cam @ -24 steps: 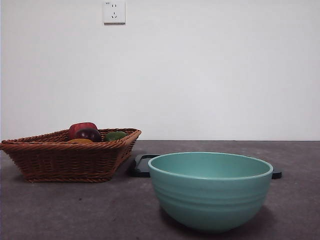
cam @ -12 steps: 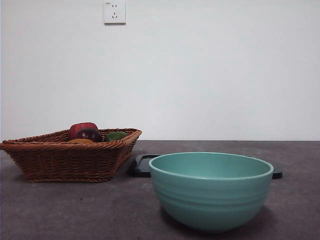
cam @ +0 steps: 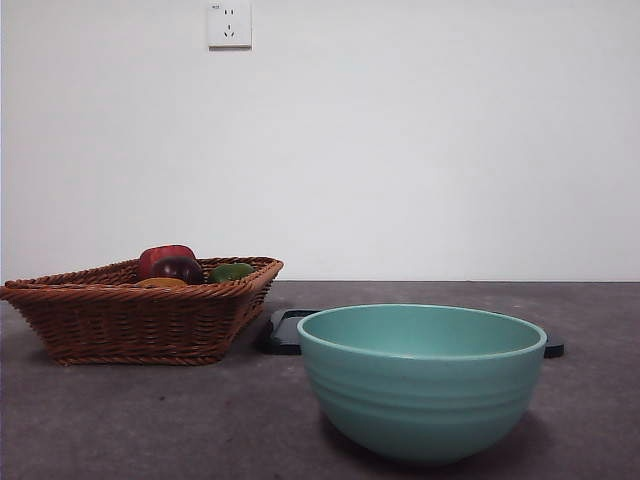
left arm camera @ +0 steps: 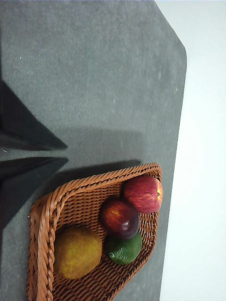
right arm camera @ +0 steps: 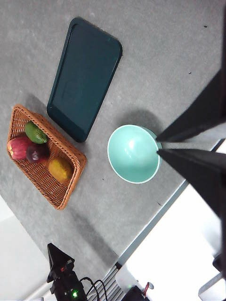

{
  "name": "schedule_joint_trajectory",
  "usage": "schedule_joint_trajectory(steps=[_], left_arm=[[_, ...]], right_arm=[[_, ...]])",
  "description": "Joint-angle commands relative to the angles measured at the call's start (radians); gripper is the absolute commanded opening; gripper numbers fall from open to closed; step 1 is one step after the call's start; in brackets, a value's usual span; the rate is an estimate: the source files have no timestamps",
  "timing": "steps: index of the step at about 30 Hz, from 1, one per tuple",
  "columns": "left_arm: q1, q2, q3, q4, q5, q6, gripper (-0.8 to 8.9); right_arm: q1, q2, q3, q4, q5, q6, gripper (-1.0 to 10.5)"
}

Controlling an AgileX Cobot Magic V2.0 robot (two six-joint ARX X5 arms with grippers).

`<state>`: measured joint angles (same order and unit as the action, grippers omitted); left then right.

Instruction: Pick up the wifruite, put it on the bowl, pick up the plate, put it on desk

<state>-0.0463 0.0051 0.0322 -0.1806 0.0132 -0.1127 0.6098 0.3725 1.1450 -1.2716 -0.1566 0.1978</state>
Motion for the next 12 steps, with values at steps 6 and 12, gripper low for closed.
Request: schedule_joint_trajectory(steps=[6, 12], left_arm=[[-0.002, -0.002, -0.021, -0.007, -0.002, 0.018, 0.20], [-0.002, -0.002, -0.021, -0.007, -0.002, 0.018, 0.20]], right_arm=[[-0.048, 0.000, 0.014, 0.008, 0.005, -0.055, 0.2], [-0.272, -0.047, -0.176, 0.334, -0.028, -0.192, 0.2]])
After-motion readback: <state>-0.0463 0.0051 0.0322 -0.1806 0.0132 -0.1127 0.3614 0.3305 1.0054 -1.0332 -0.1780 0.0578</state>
